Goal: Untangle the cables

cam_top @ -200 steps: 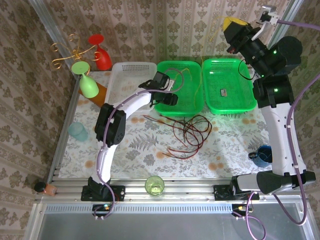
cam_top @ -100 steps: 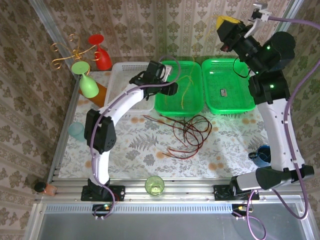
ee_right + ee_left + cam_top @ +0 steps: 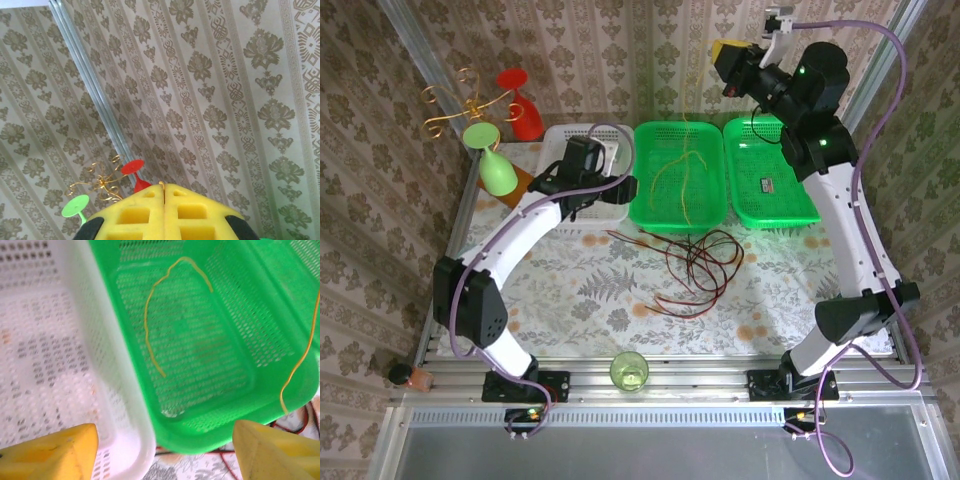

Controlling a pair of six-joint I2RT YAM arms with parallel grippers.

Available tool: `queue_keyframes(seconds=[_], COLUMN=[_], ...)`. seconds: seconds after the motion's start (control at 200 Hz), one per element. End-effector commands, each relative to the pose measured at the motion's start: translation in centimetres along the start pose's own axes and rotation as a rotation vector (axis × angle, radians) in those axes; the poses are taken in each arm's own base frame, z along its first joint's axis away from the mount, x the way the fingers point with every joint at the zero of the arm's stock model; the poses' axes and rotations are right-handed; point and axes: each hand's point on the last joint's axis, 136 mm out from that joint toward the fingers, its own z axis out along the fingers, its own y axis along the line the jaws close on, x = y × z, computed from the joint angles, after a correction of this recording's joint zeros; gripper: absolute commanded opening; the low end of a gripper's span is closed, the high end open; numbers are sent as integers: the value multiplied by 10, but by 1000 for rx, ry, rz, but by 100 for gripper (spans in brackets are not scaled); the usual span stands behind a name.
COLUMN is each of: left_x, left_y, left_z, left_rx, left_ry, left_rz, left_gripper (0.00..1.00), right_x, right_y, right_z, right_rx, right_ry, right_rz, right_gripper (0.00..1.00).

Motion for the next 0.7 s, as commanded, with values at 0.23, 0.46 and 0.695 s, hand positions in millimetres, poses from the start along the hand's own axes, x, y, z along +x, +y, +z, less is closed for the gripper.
queue_keyframes(seconds=[0.23,0.46,0.695], left_x=[19,37,60], left_y=[9,12,17], left_z=[-30,-33,-26], left_rx=[-7,-10,-16], left_ry=[-25,-11,2], left_rz=[-41,-72,-124], left_gripper=[73,73,73], right_x=[20,151,289], right_y=[-26,-91,-130], right_z=[22,40,36], right_rx=[83,255,406], right_ry=[49,342,648], right_rz=[-27,67,186], right_gripper=[0,0,0])
